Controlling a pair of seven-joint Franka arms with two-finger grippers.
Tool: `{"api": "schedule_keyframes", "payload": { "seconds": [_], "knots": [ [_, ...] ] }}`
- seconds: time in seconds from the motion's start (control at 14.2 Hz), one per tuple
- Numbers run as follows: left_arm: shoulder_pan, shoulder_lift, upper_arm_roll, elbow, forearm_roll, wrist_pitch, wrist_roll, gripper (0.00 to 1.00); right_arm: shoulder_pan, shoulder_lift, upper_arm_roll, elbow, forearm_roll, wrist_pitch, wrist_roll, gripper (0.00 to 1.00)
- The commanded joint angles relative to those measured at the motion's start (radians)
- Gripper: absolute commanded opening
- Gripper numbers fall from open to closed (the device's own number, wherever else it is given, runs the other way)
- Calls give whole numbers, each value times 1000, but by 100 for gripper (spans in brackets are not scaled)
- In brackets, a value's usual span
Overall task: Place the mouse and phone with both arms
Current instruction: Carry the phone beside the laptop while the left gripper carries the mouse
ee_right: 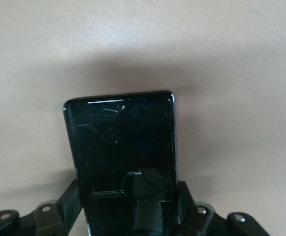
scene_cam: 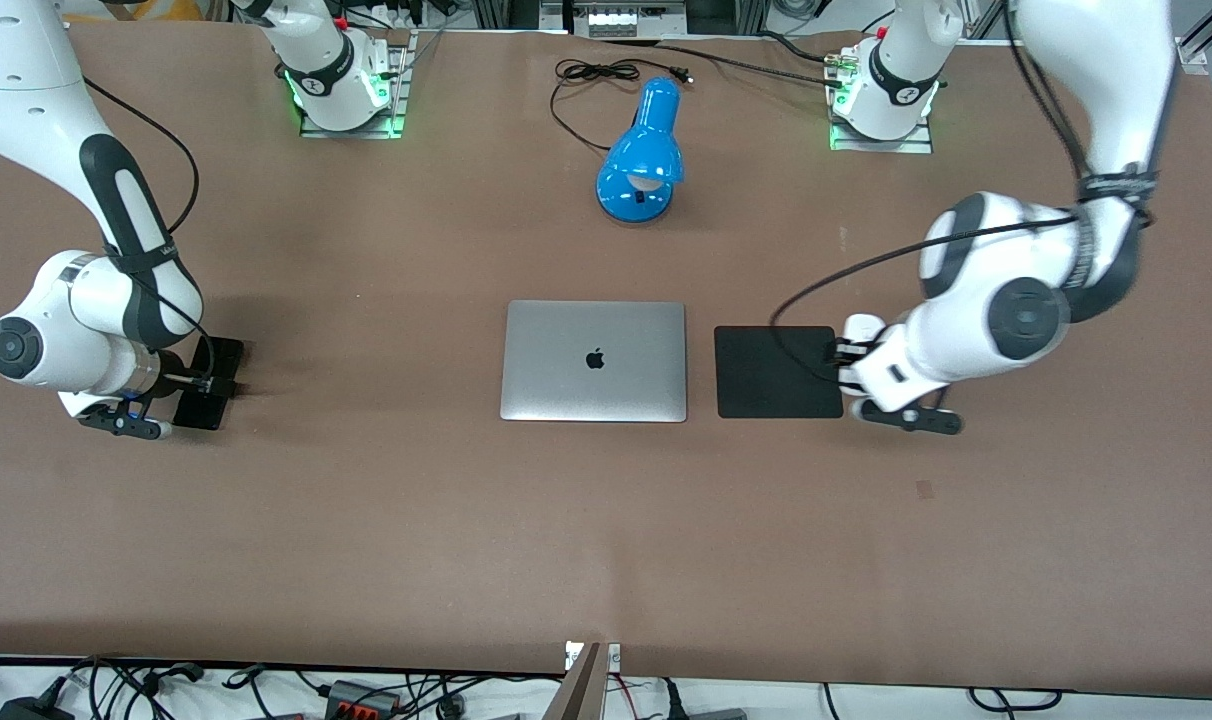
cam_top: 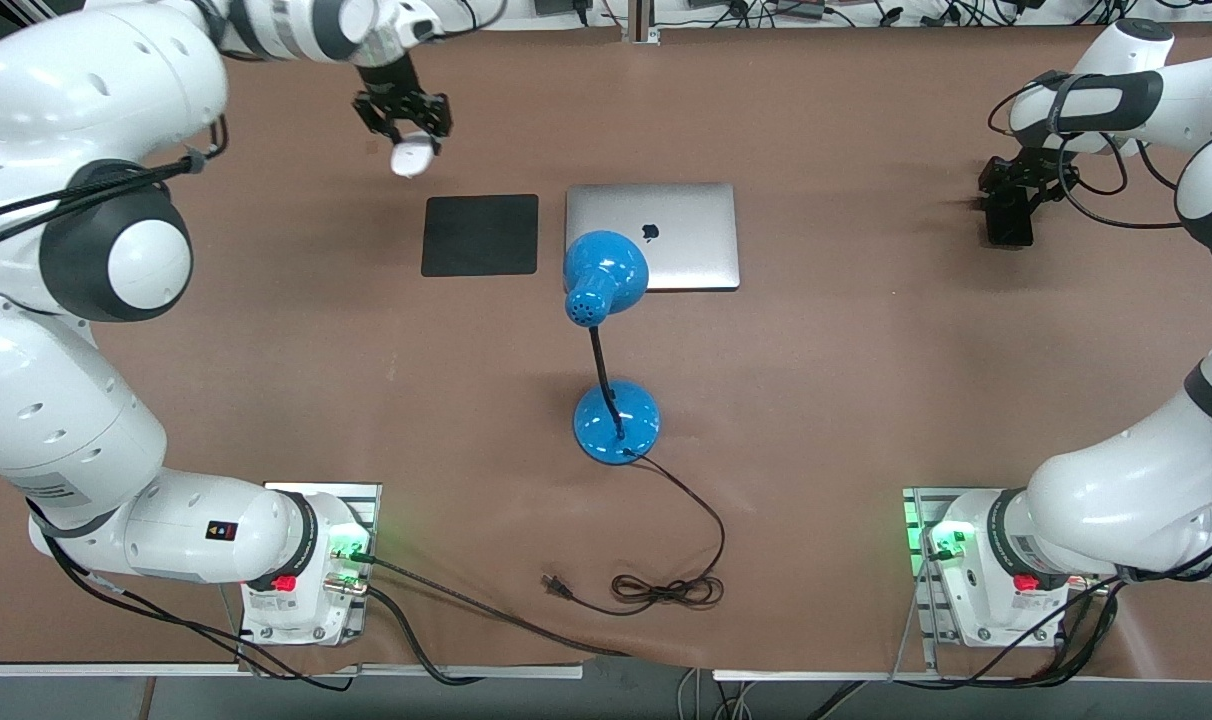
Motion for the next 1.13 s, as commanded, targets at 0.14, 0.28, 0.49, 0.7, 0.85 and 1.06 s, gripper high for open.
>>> {"api": "schedule_keyframes", "payload": {
  "seconds": [0.14,0.28,0.49,0.7,0.85,1.06],
  "knots": [
    [-64,-8,1,-208,88,284,-165,42,64,-60,31,95,5,-180,-33,32],
    [-75,13,1,-288,102,443,-184,42,84,-60,88,115,7,-197,-19,32],
    [-75,61,3,-336,102,551,-186,43,147,-58,143,120,9,-195,45,32],
    [-75,80,4,-335,102,583,-186,43,237,-49,145,118,12,-189,204,32],
    [-75,101,6,-336,102,610,-186,43,288,-46,148,118,12,-189,313,32],
    [-73,109,8,-335,102,611,-186,52,360,-46,152,118,59,-186,410,32]
  ]
}}
